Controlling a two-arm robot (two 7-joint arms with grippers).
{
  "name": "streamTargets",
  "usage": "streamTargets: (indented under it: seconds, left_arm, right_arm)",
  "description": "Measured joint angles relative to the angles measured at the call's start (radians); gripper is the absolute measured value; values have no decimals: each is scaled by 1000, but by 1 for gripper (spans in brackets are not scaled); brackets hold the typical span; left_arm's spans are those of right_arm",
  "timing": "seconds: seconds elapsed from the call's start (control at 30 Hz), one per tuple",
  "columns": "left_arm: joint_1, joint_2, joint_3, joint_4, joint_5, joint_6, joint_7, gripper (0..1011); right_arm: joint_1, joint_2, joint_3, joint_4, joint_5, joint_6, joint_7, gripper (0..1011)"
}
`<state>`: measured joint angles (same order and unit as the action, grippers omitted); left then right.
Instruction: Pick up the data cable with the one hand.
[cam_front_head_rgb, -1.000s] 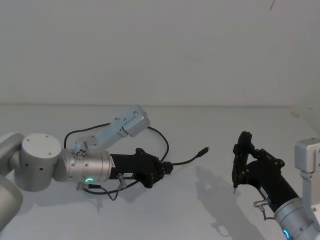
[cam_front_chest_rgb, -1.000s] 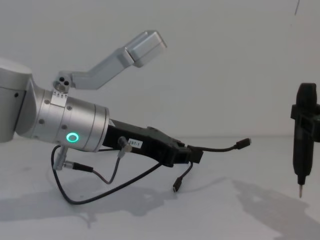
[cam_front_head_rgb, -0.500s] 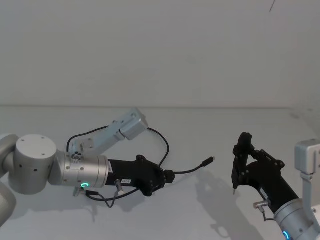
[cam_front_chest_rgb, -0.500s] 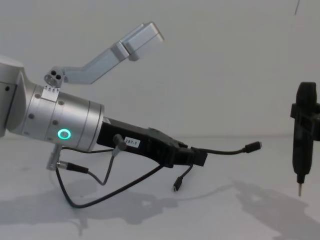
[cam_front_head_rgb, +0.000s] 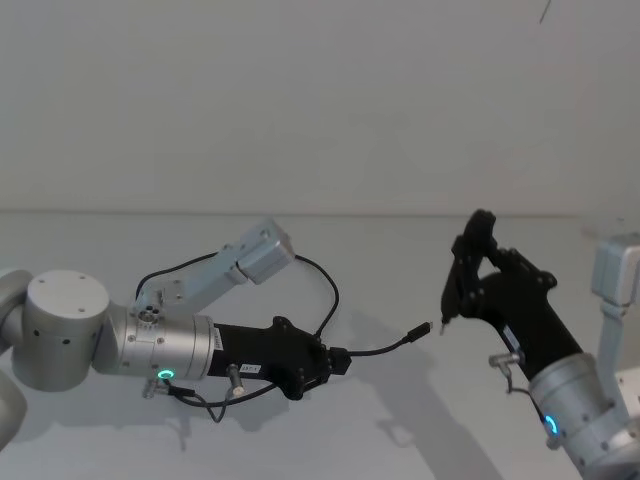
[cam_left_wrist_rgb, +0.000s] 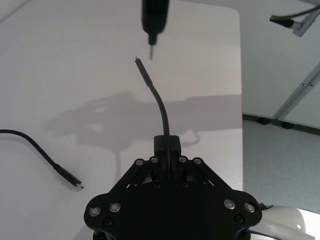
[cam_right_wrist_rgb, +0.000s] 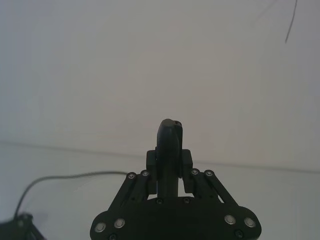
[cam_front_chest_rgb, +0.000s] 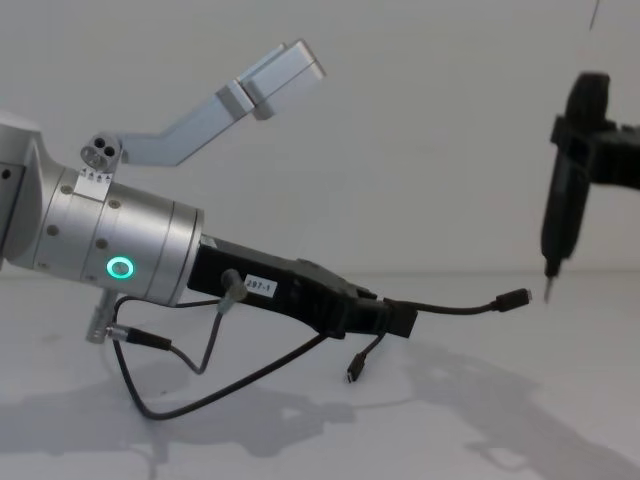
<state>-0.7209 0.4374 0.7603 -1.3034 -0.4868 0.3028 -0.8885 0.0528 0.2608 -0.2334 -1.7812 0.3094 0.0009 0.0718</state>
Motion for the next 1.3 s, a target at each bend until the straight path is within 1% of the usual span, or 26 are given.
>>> streamTargets:
  seconds: [0.2, 0.4, 0.67, 1.3]
  left_arm:
    - [1, 3, 1, -4, -3, 4, -3, 48]
    - [1, 4, 1, -7, -5, 6, -5, 48]
    - [2, 6, 1, -8, -7, 8, -6, 48]
    - [2, 7, 1, -10, -8, 9, -8, 48]
  right_arm:
    - [27, -31, -8, 1, 4, -4, -2, 279]
    - [42, -51, -12, 7, 5, -7, -4, 279]
    - [48, -60, -13, 17, -1, -9, -2, 279]
    - [62, -66, -8, 66, -36, -22, 16, 279]
